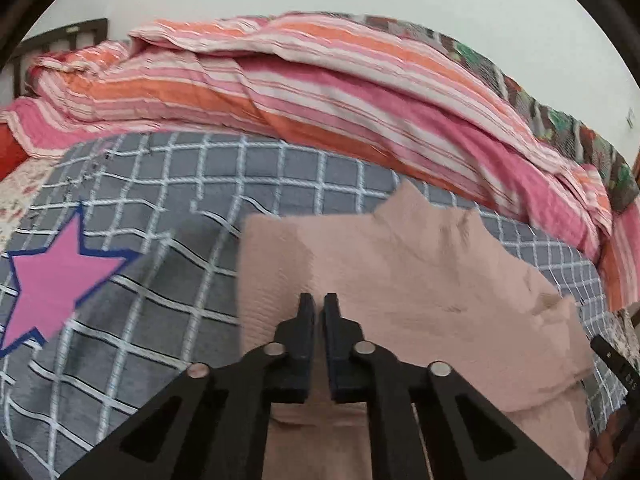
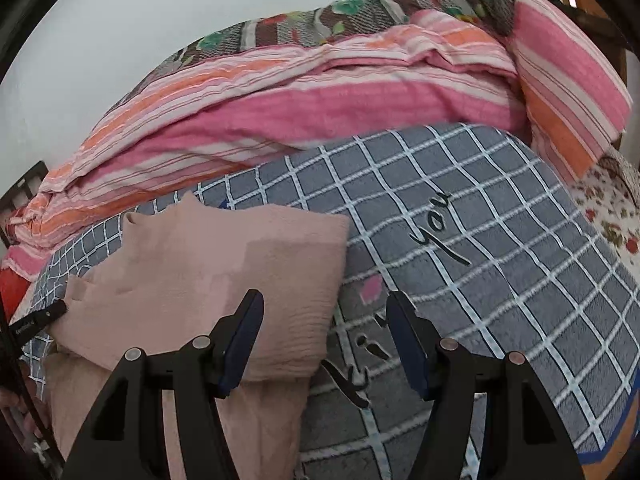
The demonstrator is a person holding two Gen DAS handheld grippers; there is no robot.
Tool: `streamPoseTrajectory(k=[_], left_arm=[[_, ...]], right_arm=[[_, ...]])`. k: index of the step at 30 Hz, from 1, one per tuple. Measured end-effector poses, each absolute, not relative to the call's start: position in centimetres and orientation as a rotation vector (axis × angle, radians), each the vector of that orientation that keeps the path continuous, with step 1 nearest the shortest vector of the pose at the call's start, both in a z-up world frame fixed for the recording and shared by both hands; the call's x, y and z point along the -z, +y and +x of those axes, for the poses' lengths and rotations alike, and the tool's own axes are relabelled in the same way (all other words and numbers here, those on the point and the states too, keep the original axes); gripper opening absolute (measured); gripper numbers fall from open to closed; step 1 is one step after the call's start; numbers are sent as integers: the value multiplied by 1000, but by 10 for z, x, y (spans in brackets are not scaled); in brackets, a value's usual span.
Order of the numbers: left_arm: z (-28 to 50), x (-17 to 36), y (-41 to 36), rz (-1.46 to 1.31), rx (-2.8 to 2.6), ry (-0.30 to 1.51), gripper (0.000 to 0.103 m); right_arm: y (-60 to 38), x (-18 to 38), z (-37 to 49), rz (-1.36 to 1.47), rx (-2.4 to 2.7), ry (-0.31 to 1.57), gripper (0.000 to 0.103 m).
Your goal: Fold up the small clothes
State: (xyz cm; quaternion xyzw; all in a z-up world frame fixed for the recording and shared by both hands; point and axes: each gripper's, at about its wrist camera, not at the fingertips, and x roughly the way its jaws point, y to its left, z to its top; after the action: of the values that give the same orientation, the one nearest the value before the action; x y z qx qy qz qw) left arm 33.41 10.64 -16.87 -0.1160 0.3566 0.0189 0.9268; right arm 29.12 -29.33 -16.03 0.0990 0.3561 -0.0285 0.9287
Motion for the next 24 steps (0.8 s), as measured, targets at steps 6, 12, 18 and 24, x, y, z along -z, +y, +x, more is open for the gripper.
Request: streamPoseTrajectory(k=[6, 12, 18, 24], left_arm=[[337, 174, 120, -306, 38, 763, 3], [333, 183, 103, -218, 38, 833, 4], [336, 192, 96, -206, 51, 859, 24], [334, 192, 95, -210, 48, 857, 27]], right_arm=[[-286, 169, 298, 178, 63, 772, 63], [-289, 173, 298, 196, 75, 783, 63], [-288, 173, 297, 191, 77, 782, 63], [-288, 173, 297, 192, 76, 786, 63]])
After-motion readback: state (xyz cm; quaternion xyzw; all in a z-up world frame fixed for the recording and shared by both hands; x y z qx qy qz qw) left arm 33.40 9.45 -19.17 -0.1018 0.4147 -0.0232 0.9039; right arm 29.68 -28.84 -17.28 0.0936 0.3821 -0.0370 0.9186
